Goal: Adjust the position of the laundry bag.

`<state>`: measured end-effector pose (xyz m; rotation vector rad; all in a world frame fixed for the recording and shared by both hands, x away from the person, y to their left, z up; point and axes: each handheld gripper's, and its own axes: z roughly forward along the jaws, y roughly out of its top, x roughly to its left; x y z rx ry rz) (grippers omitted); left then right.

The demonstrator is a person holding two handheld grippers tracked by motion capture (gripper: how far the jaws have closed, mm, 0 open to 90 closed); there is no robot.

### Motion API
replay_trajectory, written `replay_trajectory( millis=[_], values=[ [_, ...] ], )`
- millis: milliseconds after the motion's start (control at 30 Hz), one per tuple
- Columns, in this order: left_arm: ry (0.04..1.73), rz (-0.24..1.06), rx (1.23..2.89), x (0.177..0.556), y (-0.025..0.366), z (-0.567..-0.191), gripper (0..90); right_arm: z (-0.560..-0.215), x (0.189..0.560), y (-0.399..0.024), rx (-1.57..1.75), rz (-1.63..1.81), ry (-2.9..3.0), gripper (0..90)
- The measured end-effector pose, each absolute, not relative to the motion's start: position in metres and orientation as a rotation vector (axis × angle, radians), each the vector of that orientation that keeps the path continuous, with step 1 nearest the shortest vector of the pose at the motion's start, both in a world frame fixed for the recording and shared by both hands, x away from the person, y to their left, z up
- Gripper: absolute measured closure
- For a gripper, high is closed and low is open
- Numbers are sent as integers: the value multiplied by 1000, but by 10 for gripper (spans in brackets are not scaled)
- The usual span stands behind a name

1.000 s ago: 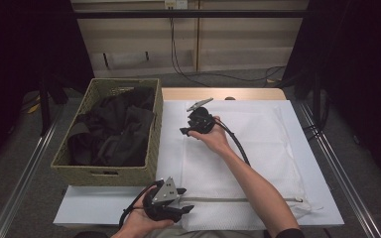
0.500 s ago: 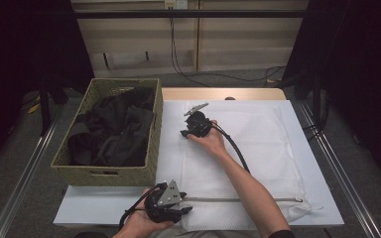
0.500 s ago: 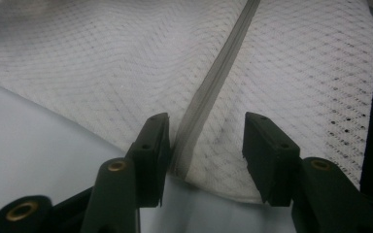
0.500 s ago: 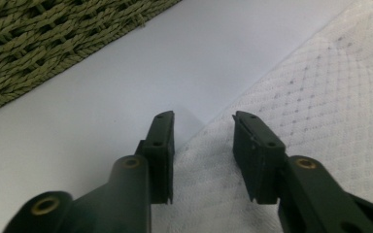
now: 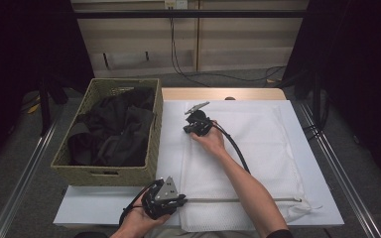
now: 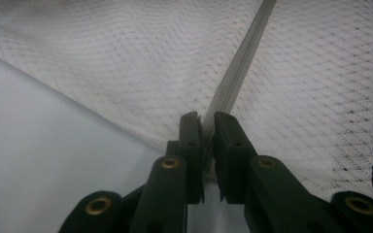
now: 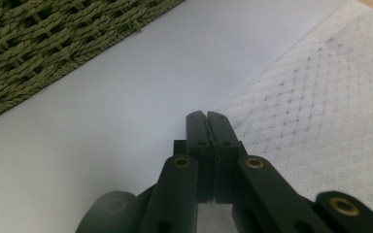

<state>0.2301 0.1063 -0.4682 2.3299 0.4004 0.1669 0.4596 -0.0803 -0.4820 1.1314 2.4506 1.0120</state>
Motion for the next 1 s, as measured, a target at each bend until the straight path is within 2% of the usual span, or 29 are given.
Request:
replay_trajectory(
  millis=[67,667,867,1000],
  values=[
    [408,168,2312,230,107,-468,873,-482,461,-79,1108,1026,2446,897],
    [486,150,2248,236,127,-460,894,-473,468,-74,1112,1092,2429,899],
    [487,217,2283,237,136,-457,895,-466,472,-59,1103,1073,2416,898],
    [501,210,2272,239,139,-458,896,-464,474,-52,1107,1075,2425,898]
  ],
)
